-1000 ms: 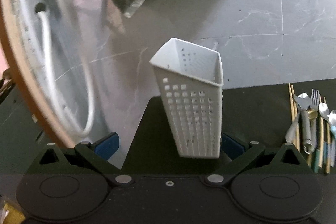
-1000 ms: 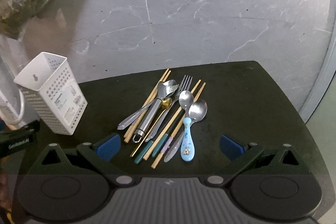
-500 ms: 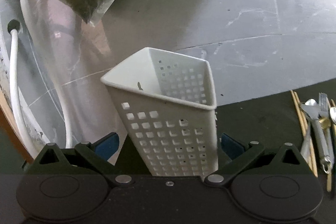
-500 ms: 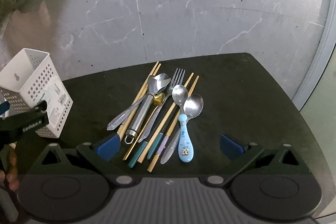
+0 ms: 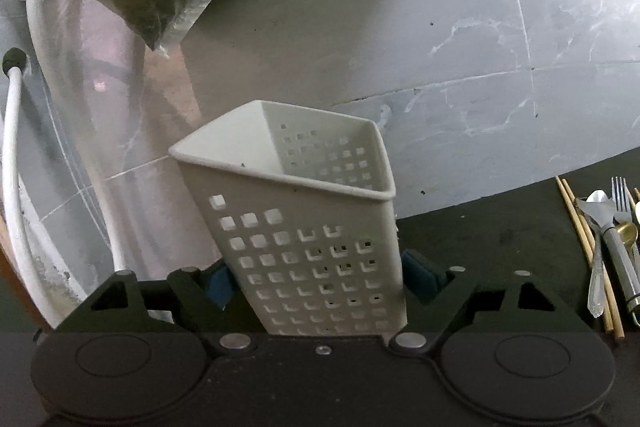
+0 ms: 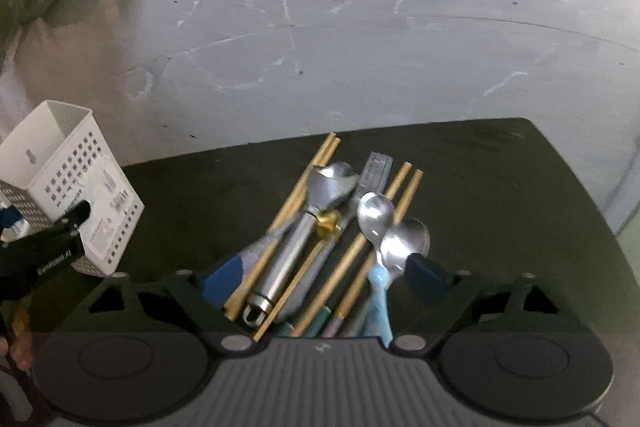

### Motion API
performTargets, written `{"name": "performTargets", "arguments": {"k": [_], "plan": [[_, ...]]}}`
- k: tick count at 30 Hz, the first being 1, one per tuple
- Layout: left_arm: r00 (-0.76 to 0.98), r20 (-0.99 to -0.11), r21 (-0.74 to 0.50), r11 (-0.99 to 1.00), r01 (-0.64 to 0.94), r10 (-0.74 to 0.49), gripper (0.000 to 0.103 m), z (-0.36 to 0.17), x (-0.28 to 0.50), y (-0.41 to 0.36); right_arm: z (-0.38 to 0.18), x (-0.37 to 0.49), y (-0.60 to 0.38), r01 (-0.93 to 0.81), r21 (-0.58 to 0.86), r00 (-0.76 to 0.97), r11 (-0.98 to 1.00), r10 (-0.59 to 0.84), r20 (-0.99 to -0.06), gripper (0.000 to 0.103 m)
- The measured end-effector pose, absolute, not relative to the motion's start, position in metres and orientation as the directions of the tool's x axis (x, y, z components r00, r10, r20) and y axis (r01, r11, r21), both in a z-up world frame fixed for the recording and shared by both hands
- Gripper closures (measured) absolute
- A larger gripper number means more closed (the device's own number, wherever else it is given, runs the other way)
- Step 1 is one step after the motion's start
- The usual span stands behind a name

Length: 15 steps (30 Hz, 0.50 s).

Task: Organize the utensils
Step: 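Grasp the white utensil holder with the left tool while the right tool approaches the cutlery, then grasp the blue-handled child spoon with the right tool and lift it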

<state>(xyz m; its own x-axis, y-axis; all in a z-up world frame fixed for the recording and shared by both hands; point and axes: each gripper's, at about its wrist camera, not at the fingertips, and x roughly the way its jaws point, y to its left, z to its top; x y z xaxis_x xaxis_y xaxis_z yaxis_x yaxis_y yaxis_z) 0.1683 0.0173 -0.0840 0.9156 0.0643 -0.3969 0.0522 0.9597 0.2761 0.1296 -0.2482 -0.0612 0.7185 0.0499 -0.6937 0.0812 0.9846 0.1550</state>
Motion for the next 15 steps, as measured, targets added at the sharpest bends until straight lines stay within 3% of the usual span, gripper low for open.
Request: {"name": "performTargets", "arguments": {"k": [7, 10, 15], "plan": [[0.922, -0.385, 0.275, 0.947, 0.168, -0.052, 0.018, -0.086, 0.169, 0.028, -0.06, 0.187, -0.259, -0.041, 0.21, 0.701, 0.977, 0.178, -0.691, 0.031], [0.915, -0.388, 0.272, 0.934, 0.231, -0.113, 0.018, -0.086, 0.168, 0.029, -0.067, 0.212, -0.261, -0.057, 0.198, 0.666, 0.979, 0.185, -0.723, 0.043], [0.894, -0.393, 0.269, 0.902, 0.337, -0.217, 0.018, -0.085, 0.158, 0.024, -0.074, 0.228, -0.266, -0.05, 0.168, 0.632, 0.985, 0.161, -0.758, 0.053]]}}
